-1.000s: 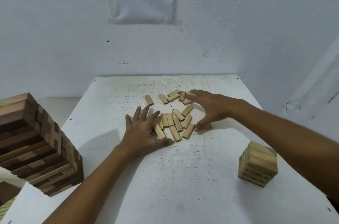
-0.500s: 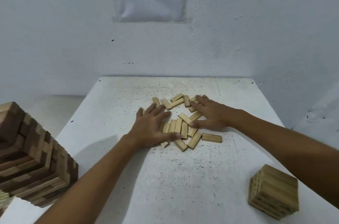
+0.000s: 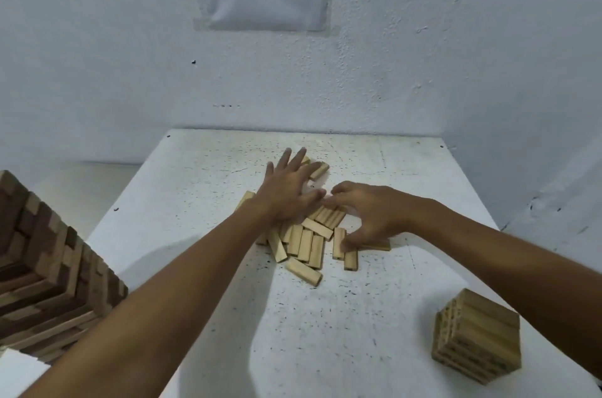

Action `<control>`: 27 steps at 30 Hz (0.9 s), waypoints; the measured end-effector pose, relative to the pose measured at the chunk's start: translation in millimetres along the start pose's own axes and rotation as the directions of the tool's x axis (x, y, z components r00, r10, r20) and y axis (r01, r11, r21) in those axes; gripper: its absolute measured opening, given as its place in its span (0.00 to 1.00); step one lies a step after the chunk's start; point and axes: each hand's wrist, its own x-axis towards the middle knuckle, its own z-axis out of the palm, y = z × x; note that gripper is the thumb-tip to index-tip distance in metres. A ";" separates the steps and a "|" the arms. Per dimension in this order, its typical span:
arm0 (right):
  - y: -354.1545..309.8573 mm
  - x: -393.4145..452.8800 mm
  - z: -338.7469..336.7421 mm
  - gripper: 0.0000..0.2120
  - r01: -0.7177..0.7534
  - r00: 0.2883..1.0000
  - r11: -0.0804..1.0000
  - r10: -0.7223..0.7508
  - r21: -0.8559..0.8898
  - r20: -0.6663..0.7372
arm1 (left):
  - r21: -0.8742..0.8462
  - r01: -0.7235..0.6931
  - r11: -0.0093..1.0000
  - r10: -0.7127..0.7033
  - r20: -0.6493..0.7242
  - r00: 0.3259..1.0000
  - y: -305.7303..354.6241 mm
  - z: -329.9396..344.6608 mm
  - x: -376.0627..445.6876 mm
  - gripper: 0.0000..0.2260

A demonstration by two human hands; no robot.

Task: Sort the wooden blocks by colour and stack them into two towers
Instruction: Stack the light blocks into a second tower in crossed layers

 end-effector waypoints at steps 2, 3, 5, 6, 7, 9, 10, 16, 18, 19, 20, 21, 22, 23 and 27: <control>5.1 -6.4 -3.9 0.39 -0.148 0.988 0.983 0.152 -0.109 0.030 | 0.067 -0.017 0.998 0.011 0.098 0.995 3.6 5.2 5.5 0.28; 7.0 -8.6 -3.9 0.36 -0.200 0.977 0.976 0.205 -0.090 0.055 | 0.100 -0.023 0.995 0.010 0.130 0.991 4.0 7.9 4.7 0.27; 7.4 -10.7 -2.5 0.29 -0.249 0.963 0.969 0.247 -0.001 0.108 | 0.132 -0.032 0.991 0.013 0.140 0.990 4.2 9.0 -2.9 0.24; 6.8 -10.2 -2.3 0.25 -0.258 0.959 0.966 0.251 0.035 0.129 | 0.132 -0.035 0.991 0.017 0.134 0.991 4.0 8.3 -8.1 0.23; 5.5 -8.5 -2.8 0.23 -0.263 0.957 0.963 0.252 0.062 0.145 | 0.130 -0.040 0.991 0.023 0.129 0.991 3.6 7.2 -13.6 0.22; -0.9 -3.1 -5.0 0.19 -0.271 0.954 0.954 0.249 0.126 0.169 | 0.123 -0.044 0.991 0.030 0.110 0.993 0.7 5.3 -28.0 0.21; -5.7 0.3 -5.7 0.18 -0.278 0.953 0.946 0.248 0.170 0.177 | 0.116 -0.044 0.992 0.033 0.098 0.995 -1.5 4.6 -36.1 0.22; -37.2 20.3 -4.9 0.10 -0.284 0.959 0.908 0.264 0.309 0.106 | 0.013 -0.087 0.996 0.088 -0.038 0.995 -15.3 -0.9 -81.6 0.31; -44.2 30.8 -7.4 0.08 -0.261 0.963 0.906 0.269 0.332 0.022 | -0.010 -0.083 0.996 0.080 -0.178 0.981 -19.1 0.9 -91.7 0.32; -44.7 39.1 -8.6 0.10 -0.243 0.962 0.930 0.267 0.274 -0.052 | -0.002 -0.048 0.999 0.046 -0.236 0.971 -20.0 1.7 -95.5 0.33; -45.3 48.3 -8.9 0.15 -0.229 0.960 0.949 0.258 0.216 -0.113 | 0.003 0.004 1.000 -0.003 -0.262 0.965 -21.1 1.7 -98.6 0.34; -44.4 57.4 -6.9 0.21 -0.231 0.957 0.956 0.257 0.181 -0.136 | 0.002 0.064 0.998 -0.062 -0.251 0.966 -22.1 1.4 -100.8 0.37; -42.9 65.9 -3.0 0.27 -0.256 0.952 0.950 0.279 0.177 -0.126 | -0.004 0.122 0.993 -0.120 -0.210 0.970 -22.6 0.8 -102.5 0.40; -42.2 72.6 3.0 0.31 -0.296 0.942 0.937 0.318 0.187 -0.104 | -0.001 0.164 0.987 -0.162 -0.157 0.974 -23.8 0.4 -103.8 0.43; -48.4 80.9 37.7 0.36 -0.396 0.906 0.911 0.407 0.113 -0.113 | 0.045 0.181 0.983 -0.178 -0.063 0.982 -26.2 2.3 -107.2 0.48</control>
